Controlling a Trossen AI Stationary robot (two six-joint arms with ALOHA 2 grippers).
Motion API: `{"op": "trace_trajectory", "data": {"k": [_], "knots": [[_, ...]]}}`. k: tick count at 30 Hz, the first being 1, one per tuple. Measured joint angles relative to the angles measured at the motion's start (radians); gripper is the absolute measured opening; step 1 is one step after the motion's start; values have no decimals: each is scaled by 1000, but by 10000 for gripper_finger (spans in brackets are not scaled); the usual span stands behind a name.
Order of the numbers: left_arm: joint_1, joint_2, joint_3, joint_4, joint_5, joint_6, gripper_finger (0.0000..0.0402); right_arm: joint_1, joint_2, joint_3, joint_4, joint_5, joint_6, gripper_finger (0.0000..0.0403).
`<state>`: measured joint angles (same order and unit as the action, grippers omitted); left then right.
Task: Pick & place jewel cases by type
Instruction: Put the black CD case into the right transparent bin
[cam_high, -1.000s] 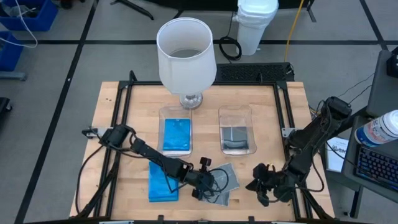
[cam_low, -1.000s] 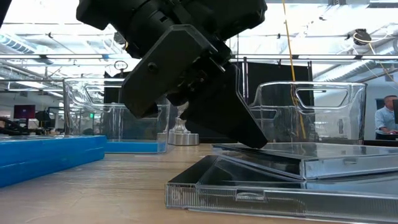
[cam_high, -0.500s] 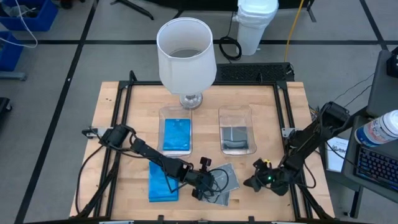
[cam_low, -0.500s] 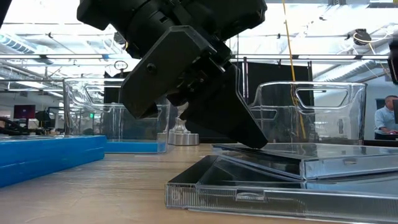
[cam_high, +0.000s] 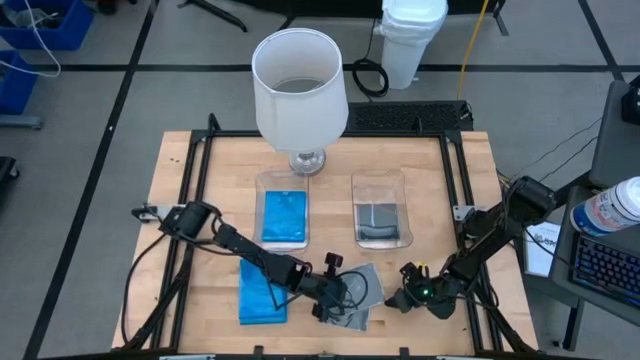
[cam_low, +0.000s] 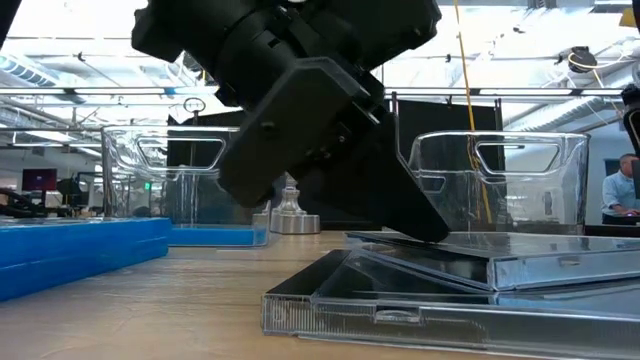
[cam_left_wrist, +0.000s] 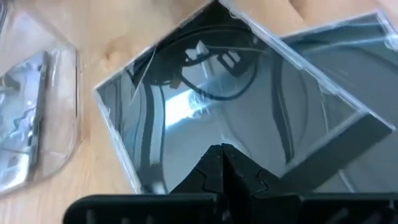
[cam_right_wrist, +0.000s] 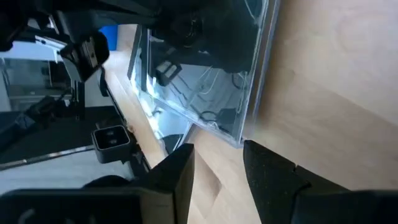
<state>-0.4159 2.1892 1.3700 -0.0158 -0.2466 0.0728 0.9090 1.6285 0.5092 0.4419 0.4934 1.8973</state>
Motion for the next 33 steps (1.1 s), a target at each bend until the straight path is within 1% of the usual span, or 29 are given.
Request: {"op": "trace_trajectory", "data": {"k": [5, 9, 11, 14, 18, 23, 27, 31, 33], "knots": [[5, 41, 2, 34, 17, 1, 4, 2, 54, 0, -5, -45, 73, 128], [6, 43, 2, 37, 18, 1, 9, 1, 54, -2, -26, -97, 106, 128], [6, 43, 2, 37, 19, 1, 8, 1, 55, -2, -31, -103, 124, 128], [6, 44, 1, 38, 25, 0, 4, 0, 55, -2, -56, -154, 141, 128], [7, 44, 0, 38, 32, -2, 9, 7, 55, -1, -96, -176, 179, 128], [7, 44, 0, 38, 33, -2, 6, 4, 57, 30, -149, -109, 173, 128], [7, 44, -1, 40, 34, -2, 7, -10, 56, 50, -209, -93, 156, 128], [7, 44, -2, 44, 34, -2, 6, -19, 57, 49, -230, -3, 150, 128], [7, 44, -2, 45, 35, -2, 9, -26, 56, 49, -231, 9, 140, 128]]}}
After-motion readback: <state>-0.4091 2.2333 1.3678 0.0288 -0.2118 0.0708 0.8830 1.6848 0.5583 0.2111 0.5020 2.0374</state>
